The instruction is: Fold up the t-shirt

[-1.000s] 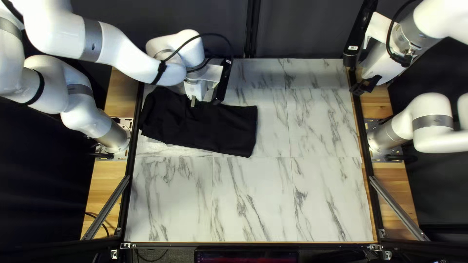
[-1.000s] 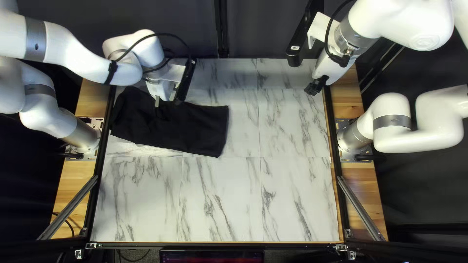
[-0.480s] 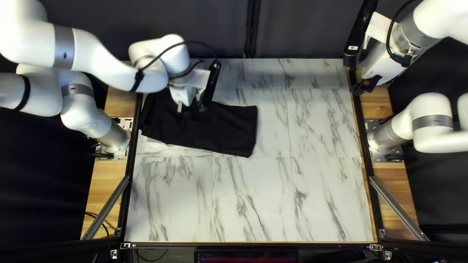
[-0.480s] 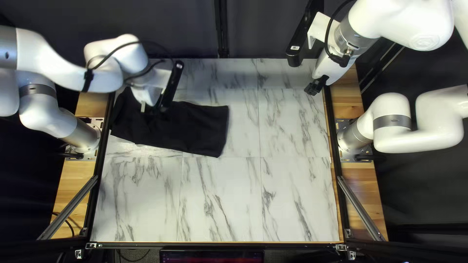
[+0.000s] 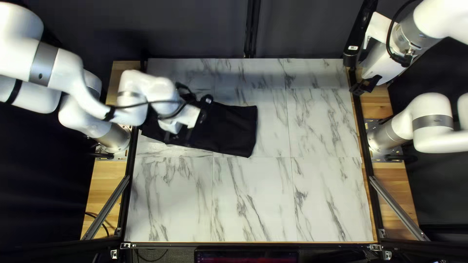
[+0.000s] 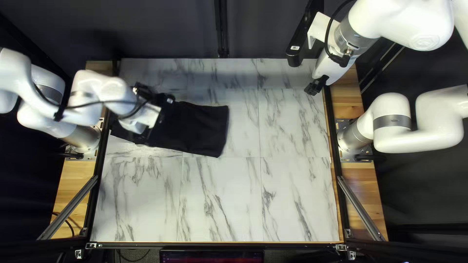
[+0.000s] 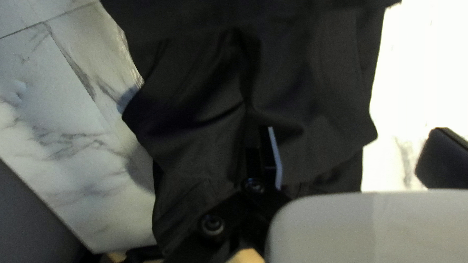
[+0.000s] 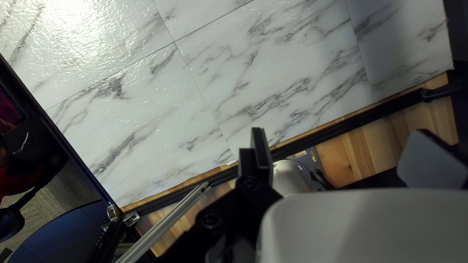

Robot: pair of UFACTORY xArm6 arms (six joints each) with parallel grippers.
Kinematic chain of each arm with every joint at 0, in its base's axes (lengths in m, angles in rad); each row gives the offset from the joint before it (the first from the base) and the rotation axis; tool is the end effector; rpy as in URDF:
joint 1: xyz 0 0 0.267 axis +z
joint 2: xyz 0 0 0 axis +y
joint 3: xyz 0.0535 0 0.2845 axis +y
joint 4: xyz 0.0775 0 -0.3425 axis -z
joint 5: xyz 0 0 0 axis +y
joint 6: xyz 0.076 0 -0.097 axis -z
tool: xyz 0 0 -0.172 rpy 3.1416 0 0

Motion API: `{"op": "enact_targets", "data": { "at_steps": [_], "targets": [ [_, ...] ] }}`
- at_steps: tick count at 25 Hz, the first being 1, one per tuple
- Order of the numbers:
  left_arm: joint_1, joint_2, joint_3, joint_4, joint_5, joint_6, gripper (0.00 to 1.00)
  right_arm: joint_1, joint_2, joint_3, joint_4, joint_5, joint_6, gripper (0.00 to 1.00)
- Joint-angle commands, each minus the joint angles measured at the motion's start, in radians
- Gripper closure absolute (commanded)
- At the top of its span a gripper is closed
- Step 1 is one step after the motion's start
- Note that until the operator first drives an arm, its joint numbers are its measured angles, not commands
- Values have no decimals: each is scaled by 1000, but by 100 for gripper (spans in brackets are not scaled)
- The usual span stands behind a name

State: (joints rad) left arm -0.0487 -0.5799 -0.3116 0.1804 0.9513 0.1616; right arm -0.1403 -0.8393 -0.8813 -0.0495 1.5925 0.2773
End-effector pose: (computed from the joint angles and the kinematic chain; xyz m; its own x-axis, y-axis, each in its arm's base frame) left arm 0.2668 0.0184 0.1086 0.9474 -0.3076 -0.0887 -0.3170 -0.9399 -0.1270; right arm 0.2564 -0.0497 0.3678 0.9042 -0.4049 0.1363 -0.4102 -0.9119 0.0121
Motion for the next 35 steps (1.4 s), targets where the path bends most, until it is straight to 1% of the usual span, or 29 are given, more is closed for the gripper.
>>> {"op": "enact_targets", "data": {
  "at_steps": [1, 8, 10, 11, 14, 16, 20, 22, 25, 27, 29, 35],
  "targets": [
    [-71, 2, 20, 151, 53, -187, 0, 0, 0, 0, 0, 0, 0, 0],
    [-71, 2, 20, 151, 53, -187, 0, 0, 0, 0, 0, 0, 0, 0],
    [-54, -70, 51, 127, 79, -128, 0, 0, 0, 0, 0, 0, 0, 0],
    [-46, -127, 69, 118, 109, -86, 0, 0, 0, 0, 0, 0, 0, 0],
    [-51, -245, 97, 104, 185, 17, 0, 0, 0, 0, 0, 0, 0, 0],
    [-82, -261, 102, 111, 210, 41, 0, 0, 0, 0, 0, 0, 0, 0],
    [-141, -233, 127, 137, 201, 21, 0, 0, 0, 0, 0, 0, 0, 0],
    [-177, -233, 153, 145, 203, -20, 0, 0, 0, 0, 0, 0, 0, 0],
    [-232, -212, 165, 156, 216, -92, 0, 0, 0, 0, 0, 0, 0, 0],
    [-286, -175, 160, 168, 220, -164, 0, 0, 0, 0, 0, 0, 0, 0],
    [-315, -142, 155, 180, 214, -207, 0, 0, 0, 0, 0, 0, 0, 0],
    [-372, -10, 144, 204, 181, -317, 0, 0, 0, 0, 0, 0, 0, 0]
  ]
}}
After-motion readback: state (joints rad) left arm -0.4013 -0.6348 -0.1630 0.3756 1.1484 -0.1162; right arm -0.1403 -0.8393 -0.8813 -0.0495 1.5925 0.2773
